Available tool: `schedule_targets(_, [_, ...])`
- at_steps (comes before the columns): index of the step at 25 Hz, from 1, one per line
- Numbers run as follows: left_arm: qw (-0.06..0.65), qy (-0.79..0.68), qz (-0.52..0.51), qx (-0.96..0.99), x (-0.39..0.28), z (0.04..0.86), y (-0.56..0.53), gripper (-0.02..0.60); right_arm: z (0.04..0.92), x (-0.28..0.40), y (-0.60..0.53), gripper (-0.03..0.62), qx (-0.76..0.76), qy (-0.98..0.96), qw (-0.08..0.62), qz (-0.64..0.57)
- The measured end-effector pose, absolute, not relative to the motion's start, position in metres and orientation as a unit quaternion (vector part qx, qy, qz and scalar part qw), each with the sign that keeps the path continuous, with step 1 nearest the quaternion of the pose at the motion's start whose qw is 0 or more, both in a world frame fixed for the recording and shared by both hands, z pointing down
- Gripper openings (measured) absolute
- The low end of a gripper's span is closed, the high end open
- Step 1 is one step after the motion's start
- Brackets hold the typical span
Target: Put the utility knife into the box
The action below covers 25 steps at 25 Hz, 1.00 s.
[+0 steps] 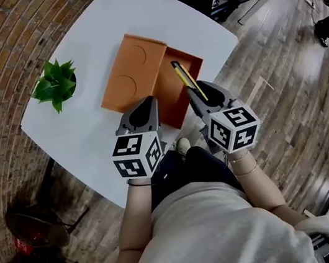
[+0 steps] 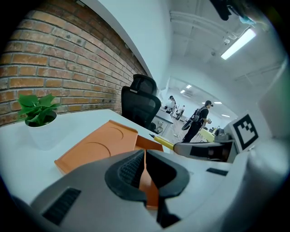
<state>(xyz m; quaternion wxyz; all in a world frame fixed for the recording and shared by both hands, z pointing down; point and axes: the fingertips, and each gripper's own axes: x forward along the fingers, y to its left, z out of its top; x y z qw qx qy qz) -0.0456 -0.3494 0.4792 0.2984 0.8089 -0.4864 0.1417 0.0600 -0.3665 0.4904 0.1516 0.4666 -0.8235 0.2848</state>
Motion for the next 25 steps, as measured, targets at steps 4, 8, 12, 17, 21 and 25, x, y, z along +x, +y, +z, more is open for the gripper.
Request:
schedule_targets(4, [0.302,-0.481,0.148,0.810,-0.046,0.486,-0.353,0.014,0.508,0.057,-0.371,0.130,0.471,-0.811,0.169,0.303])
schedule_targets(8, [0.310,-0.474,0.155,0.810,-0.047,0.495,-0.359,0.014,0.525,0.051,-0.376,0.130,0.470,-0.802,0.193,0.314])
schedule_targets(12, [0.310,-0.472,0.159,0.810,-0.051,0.499,-0.365,0.014,0.540,0.045,-0.378,0.130,0.467,-0.792,0.230,0.320])
schedule_targets(17, [0.318,-0.467,0.165,0.809,-0.052,0.506,-0.368,0.014,0.551,0.043,-0.384,0.130,0.472,-0.781,0.249,0.326])
schedule_targets(21, [0.324,-0.462,0.161,0.809,-0.051,0.507,-0.370,0.014,0.558,0.045,-0.386,0.130,0.475,-0.775,0.267,0.322])
schedule_targets(25, [0.326,-0.460,0.161,0.810,-0.051,0.509,-0.372,0.014,0.563,0.042,-0.388,0.132,0.470,-0.774,0.277,0.322])
